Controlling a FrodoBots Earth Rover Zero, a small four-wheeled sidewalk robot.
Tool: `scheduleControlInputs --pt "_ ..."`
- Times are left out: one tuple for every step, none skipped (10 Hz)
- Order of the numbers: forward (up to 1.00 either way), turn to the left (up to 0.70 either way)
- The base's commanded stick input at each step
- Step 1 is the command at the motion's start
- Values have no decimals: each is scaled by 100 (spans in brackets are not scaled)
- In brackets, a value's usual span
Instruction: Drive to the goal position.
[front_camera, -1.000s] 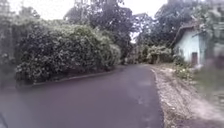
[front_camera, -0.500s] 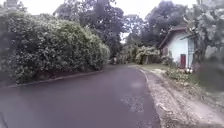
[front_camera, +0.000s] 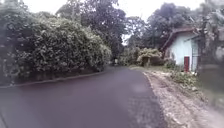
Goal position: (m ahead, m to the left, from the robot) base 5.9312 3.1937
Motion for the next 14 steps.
scheduleControlInputs --pt "50 0" --pt "50 0" --pt "50 0" --pt "50 0" --pt "50 0" --pt "50 0" --pt "50 0" --pt "50 0" --pt "50 0" --pt "50 0" --pt "50 0" --pt "50 0" --pt "50 0" --pt "50 0"
